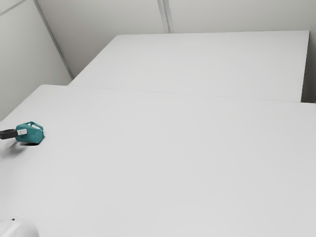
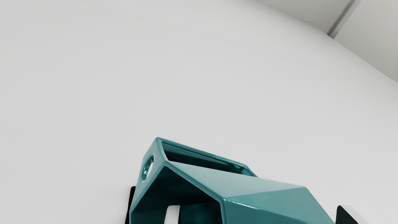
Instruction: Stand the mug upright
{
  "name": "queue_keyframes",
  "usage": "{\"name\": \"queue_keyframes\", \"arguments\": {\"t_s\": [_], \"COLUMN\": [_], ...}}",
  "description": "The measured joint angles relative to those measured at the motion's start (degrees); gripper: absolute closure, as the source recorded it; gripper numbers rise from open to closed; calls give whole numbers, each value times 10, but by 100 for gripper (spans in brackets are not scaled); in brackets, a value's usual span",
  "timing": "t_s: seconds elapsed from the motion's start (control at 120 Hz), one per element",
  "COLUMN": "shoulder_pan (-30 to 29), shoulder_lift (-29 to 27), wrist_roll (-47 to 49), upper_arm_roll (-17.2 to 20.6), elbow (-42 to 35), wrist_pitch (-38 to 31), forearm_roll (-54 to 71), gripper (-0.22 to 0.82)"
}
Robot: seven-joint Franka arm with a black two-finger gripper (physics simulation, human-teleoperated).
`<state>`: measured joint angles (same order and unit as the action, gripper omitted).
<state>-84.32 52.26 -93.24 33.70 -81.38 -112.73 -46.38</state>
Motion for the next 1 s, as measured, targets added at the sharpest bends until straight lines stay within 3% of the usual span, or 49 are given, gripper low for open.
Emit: {"name": "queue_keyframes", "arguments": {"t_s": [0.358,0.617,1.0], "shoulder_pan": [10,12,26], "shoulder_lift": [-1,-3,-16], "wrist_roll": [-5,-7,-8], "upper_arm_roll": [5,23,32], "elbow": [-14,-14,-12], "wrist_pitch": [5,3,-1], "forearm_roll": [-1,-2,-16], "gripper": [12,39,68]}}
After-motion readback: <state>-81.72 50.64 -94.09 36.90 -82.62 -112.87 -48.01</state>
